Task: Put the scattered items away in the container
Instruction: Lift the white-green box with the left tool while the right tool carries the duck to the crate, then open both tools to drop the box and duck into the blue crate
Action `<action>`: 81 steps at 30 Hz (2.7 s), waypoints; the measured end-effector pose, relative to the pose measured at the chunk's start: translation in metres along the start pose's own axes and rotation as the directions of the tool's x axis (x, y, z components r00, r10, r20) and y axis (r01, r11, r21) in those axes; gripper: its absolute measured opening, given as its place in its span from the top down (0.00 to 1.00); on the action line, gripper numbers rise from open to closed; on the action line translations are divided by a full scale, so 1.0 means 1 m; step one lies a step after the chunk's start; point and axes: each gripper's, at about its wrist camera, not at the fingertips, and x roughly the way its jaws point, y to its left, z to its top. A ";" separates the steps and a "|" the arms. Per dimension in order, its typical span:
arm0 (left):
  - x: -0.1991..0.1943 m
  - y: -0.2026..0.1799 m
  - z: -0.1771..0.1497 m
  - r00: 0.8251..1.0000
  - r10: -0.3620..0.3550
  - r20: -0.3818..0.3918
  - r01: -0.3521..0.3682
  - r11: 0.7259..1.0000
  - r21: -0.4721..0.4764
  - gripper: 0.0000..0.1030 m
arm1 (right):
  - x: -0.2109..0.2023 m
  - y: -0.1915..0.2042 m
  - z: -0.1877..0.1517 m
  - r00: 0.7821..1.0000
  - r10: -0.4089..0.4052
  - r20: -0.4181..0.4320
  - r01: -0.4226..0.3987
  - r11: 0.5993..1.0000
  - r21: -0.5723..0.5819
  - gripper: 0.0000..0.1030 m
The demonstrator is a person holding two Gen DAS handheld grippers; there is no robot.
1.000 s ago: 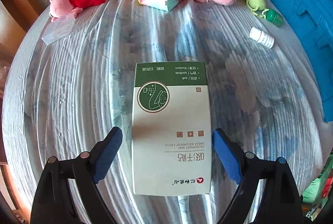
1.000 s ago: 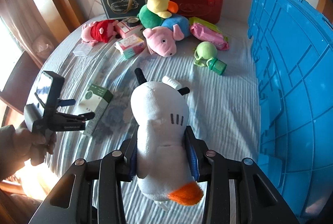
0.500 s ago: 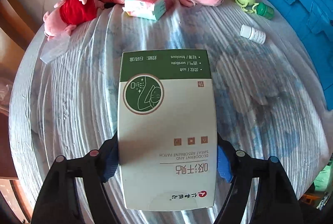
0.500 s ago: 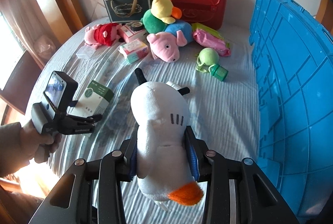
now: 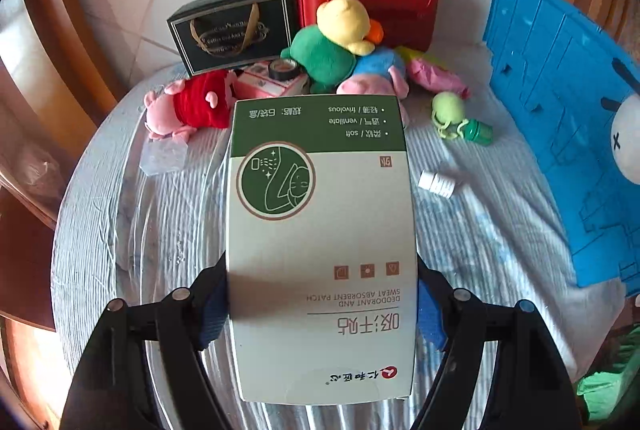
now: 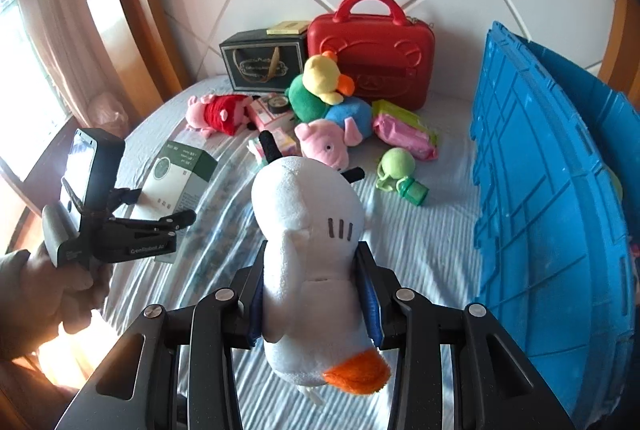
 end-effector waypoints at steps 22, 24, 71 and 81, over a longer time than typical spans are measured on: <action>-0.132 -0.158 0.078 0.970 -0.068 0.233 0.045 0.994 0.104 0.27 | -0.150 -0.131 -0.013 0.968 -0.037 0.248 0.021 0.997 0.069 0.63; -0.140 -0.176 0.087 0.965 -0.082 0.249 0.053 0.991 0.123 0.27 | -0.161 -0.151 -0.016 0.963 -0.062 0.262 0.041 0.996 0.085 0.63; -0.119 -0.490 0.260 0.907 -0.355 0.226 0.225 0.863 0.453 0.04 | -0.186 -0.427 -0.072 0.925 -0.337 0.178 0.250 0.890 0.382 0.02; -0.113 -0.464 0.259 0.923 -0.314 0.225 0.210 0.896 0.391 0.00 | -0.187 -0.434 -0.079 0.930 -0.312 0.193 0.218 0.894 0.393 0.00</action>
